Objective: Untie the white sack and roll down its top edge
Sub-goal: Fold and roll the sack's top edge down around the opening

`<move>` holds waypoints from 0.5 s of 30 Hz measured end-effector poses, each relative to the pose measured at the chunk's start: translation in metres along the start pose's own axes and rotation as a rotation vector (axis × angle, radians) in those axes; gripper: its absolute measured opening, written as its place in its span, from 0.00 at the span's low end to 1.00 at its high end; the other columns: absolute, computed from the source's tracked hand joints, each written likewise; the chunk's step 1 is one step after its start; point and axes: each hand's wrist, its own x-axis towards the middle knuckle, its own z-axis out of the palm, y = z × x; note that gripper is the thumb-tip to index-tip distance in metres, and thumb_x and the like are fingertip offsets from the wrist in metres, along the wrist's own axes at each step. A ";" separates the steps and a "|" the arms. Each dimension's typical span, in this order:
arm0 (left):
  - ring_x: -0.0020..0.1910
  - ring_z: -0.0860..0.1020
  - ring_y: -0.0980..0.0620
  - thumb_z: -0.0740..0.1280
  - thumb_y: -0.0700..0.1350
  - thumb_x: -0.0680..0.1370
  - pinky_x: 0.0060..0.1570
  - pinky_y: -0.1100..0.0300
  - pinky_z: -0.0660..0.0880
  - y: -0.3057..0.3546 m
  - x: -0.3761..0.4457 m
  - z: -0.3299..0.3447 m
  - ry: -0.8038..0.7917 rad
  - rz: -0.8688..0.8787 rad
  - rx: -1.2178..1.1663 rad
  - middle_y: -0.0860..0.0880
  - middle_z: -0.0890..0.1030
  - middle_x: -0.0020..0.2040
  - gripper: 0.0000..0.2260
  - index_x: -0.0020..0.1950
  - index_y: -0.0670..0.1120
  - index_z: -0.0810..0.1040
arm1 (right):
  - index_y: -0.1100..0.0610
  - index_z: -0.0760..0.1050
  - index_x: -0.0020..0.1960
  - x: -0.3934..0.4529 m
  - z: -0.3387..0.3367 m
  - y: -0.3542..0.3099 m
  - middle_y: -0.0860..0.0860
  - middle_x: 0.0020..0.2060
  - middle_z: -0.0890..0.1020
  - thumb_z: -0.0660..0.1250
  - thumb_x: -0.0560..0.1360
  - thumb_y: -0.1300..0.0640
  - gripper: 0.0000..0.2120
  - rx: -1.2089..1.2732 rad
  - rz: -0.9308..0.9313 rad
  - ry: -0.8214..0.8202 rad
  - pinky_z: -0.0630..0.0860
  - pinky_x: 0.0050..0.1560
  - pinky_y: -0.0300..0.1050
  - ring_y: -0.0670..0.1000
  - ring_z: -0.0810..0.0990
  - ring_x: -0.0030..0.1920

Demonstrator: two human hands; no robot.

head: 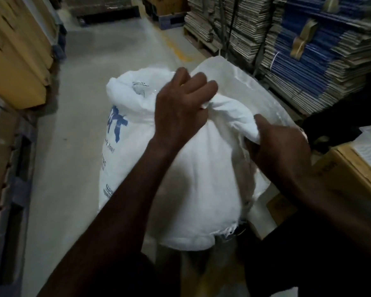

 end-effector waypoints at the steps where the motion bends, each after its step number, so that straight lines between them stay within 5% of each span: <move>1: 0.41 0.74 0.41 0.70 0.34 0.65 0.39 0.47 0.69 -0.008 -0.006 -0.009 -0.003 -0.005 0.014 0.48 0.75 0.39 0.16 0.43 0.51 0.68 | 0.54 0.77 0.61 -0.003 0.001 -0.009 0.57 0.33 0.82 0.74 0.75 0.48 0.19 -0.001 -0.035 -0.001 0.67 0.33 0.47 0.61 0.81 0.32; 6: 0.45 0.77 0.37 0.68 0.29 0.61 0.46 0.45 0.70 -0.023 -0.049 -0.067 -0.146 -0.158 0.096 0.42 0.81 0.46 0.12 0.39 0.42 0.73 | 0.57 0.79 0.56 0.004 0.012 -0.057 0.56 0.63 0.79 0.73 0.74 0.56 0.12 0.170 -0.287 0.025 0.69 0.47 0.52 0.59 0.78 0.54; 9: 0.52 0.80 0.37 0.65 0.30 0.61 0.53 0.47 0.71 -0.033 -0.065 -0.101 -0.283 -0.248 0.074 0.43 0.84 0.54 0.14 0.41 0.45 0.71 | 0.60 0.79 0.57 0.001 0.018 -0.088 0.56 0.73 0.77 0.75 0.71 0.59 0.15 0.278 -0.352 -0.108 0.79 0.48 0.54 0.62 0.82 0.56; 11: 0.59 0.80 0.41 0.69 0.33 0.64 0.67 0.46 0.70 -0.027 -0.076 -0.120 -0.533 -0.344 0.088 0.48 0.83 0.59 0.19 0.51 0.49 0.73 | 0.58 0.78 0.60 -0.008 0.021 -0.107 0.53 0.77 0.74 0.75 0.71 0.58 0.19 0.295 -0.344 -0.240 0.81 0.41 0.55 0.63 0.85 0.50; 13: 0.70 0.77 0.47 0.75 0.42 0.69 0.81 0.44 0.60 -0.010 -0.093 -0.130 -0.799 -0.392 0.143 0.52 0.81 0.67 0.30 0.70 0.53 0.72 | 0.58 0.79 0.61 -0.014 0.024 -0.121 0.52 0.76 0.75 0.72 0.72 0.59 0.18 0.300 -0.375 -0.264 0.80 0.37 0.55 0.64 0.86 0.47; 15: 0.74 0.75 0.47 0.74 0.53 0.73 0.83 0.39 0.56 0.004 -0.106 -0.135 -0.946 -0.382 0.199 0.51 0.79 0.71 0.36 0.80 0.54 0.67 | 0.59 0.79 0.60 -0.016 0.023 -0.132 0.53 0.72 0.78 0.67 0.74 0.61 0.15 0.315 -0.417 -0.260 0.80 0.37 0.54 0.63 0.86 0.48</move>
